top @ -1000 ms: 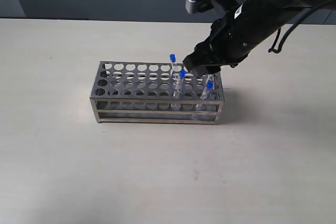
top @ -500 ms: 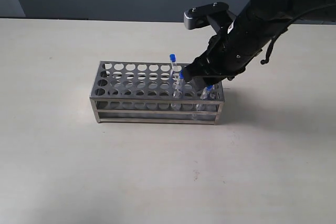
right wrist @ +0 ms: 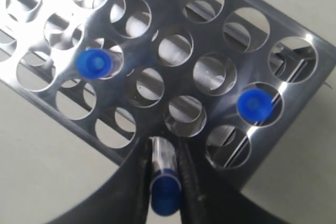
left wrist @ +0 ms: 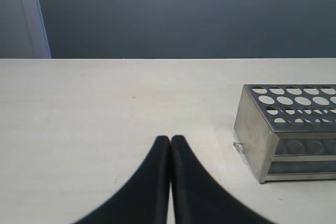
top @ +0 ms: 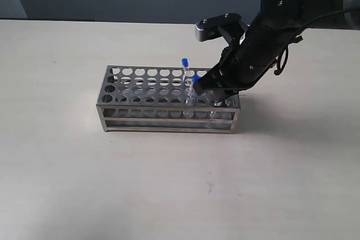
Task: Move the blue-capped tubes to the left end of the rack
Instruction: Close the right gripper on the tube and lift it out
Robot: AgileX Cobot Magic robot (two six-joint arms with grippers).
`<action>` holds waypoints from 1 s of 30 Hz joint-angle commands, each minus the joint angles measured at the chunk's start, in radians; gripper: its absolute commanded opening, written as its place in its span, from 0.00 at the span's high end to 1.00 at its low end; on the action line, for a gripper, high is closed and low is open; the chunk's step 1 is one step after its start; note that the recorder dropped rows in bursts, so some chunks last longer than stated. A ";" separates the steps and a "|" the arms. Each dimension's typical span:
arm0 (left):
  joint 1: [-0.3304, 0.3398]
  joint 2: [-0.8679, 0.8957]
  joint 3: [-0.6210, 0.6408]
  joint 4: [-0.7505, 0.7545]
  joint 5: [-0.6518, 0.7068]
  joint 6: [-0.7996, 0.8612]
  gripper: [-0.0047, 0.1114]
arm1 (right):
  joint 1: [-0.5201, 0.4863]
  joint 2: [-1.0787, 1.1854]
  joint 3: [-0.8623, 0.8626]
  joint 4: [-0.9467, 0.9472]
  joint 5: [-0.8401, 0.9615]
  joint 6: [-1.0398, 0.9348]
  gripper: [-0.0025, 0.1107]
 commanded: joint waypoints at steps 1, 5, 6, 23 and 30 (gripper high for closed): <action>-0.006 0.006 -0.005 0.002 -0.007 0.001 0.95 | 0.000 -0.036 -0.007 -0.044 0.028 -0.003 0.99; -0.006 0.006 -0.005 0.002 -0.007 0.001 0.95 | 0.000 -0.079 -0.007 -0.067 0.028 -0.003 0.99; -0.006 0.006 -0.005 0.002 -0.007 0.001 0.95 | 0.000 -0.092 -0.007 -0.074 0.028 -0.003 0.99; -0.006 0.006 -0.005 0.002 -0.007 0.001 0.95 | 0.000 -0.234 -0.059 -0.130 0.142 -0.003 0.99; -0.006 0.006 -0.005 0.002 -0.007 0.001 0.95 | 0.000 -0.234 -0.157 -0.071 0.128 -0.012 0.99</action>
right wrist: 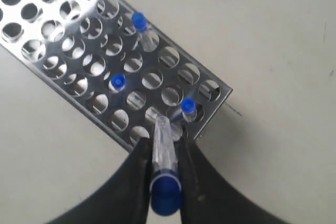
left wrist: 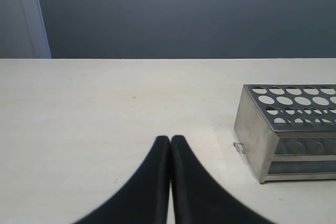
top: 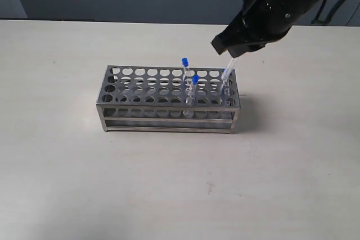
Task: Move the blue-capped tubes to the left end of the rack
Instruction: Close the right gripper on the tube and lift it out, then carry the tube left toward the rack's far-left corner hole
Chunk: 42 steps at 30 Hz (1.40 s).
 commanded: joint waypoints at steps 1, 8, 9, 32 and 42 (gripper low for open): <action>-0.006 0.006 -0.005 0.002 -0.007 0.001 0.95 | 0.000 -0.006 -0.053 0.060 -0.046 -0.023 0.99; -0.006 0.006 -0.005 0.002 -0.007 0.001 0.95 | 0.076 0.110 -0.167 0.127 -0.087 -0.224 0.99; -0.006 0.006 -0.005 0.002 -0.007 0.001 0.95 | 0.093 0.139 -0.199 0.127 -0.081 -0.253 0.99; -0.006 0.006 -0.005 0.002 -0.007 0.001 0.95 | 0.224 0.616 -0.751 0.188 0.082 -0.386 0.99; -0.006 0.006 -0.005 0.002 -0.007 0.001 0.95 | 0.224 0.656 -0.752 0.179 0.074 -0.386 0.99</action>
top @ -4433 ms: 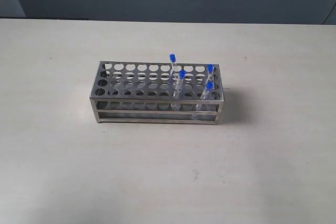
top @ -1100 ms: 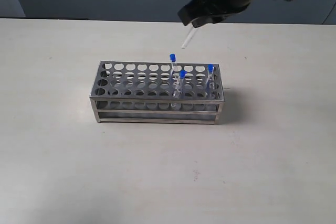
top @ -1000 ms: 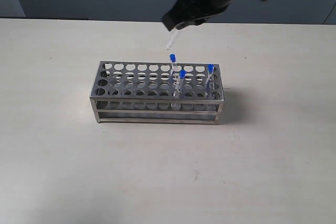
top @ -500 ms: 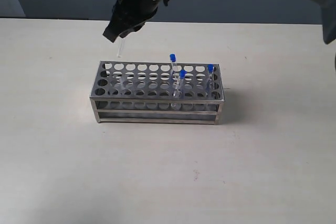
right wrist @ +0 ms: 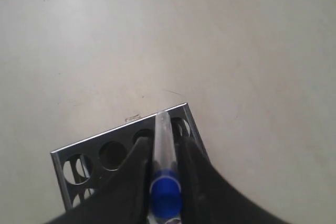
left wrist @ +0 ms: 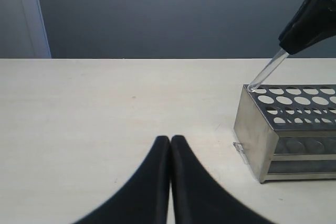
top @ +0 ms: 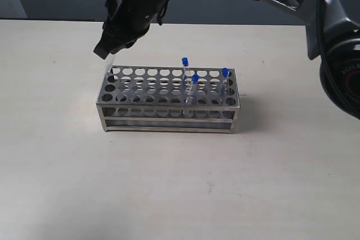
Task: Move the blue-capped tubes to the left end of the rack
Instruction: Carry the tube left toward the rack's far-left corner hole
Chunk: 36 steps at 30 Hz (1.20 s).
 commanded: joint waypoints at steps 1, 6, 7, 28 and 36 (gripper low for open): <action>-0.006 0.006 -0.005 0.002 -0.007 0.001 0.95 | -0.001 0.015 -0.004 -0.040 0.026 -0.005 0.99; -0.006 0.006 -0.005 0.002 -0.007 0.001 0.95 | -0.001 -0.001 -0.004 -0.078 0.019 -0.003 0.99; -0.006 0.006 -0.005 0.002 -0.007 0.001 0.95 | -0.001 -0.009 -0.004 -0.087 0.019 -0.003 0.99; -0.006 0.006 -0.005 0.002 -0.007 0.001 0.95 | 0.004 -0.034 -0.004 -0.125 0.084 -0.180 0.99; -0.006 0.006 -0.005 0.002 -0.007 0.001 0.95 | 0.007 -0.034 -0.004 -0.117 0.095 -0.256 0.99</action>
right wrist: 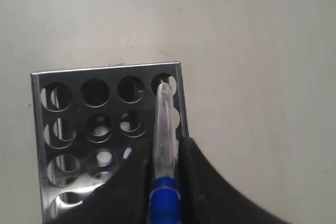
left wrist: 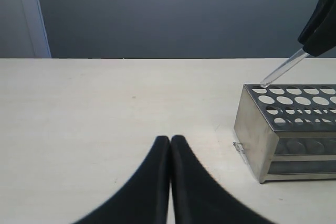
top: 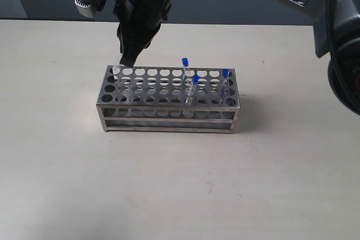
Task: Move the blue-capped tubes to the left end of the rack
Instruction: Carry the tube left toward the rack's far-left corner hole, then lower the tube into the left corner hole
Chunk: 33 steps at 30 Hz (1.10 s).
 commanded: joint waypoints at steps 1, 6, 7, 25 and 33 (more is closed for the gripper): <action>-0.006 0.006 -0.005 0.002 -0.007 0.001 0.95 | 0.003 -0.005 -0.004 0.004 0.002 -0.043 0.99; -0.006 0.006 -0.005 0.002 -0.007 0.001 0.95 | 0.003 -0.003 -0.004 0.004 -0.007 -0.048 0.99; -0.006 0.006 -0.005 0.002 -0.007 0.001 0.95 | 0.003 -0.003 -0.004 0.004 -0.007 -0.050 0.99; -0.006 0.006 -0.005 0.002 -0.007 0.001 0.95 | 0.030 0.049 -0.004 0.031 -0.044 -0.088 0.99; -0.006 0.006 -0.005 0.002 -0.007 0.001 0.95 | 0.030 0.065 -0.004 0.043 -0.042 -0.094 0.99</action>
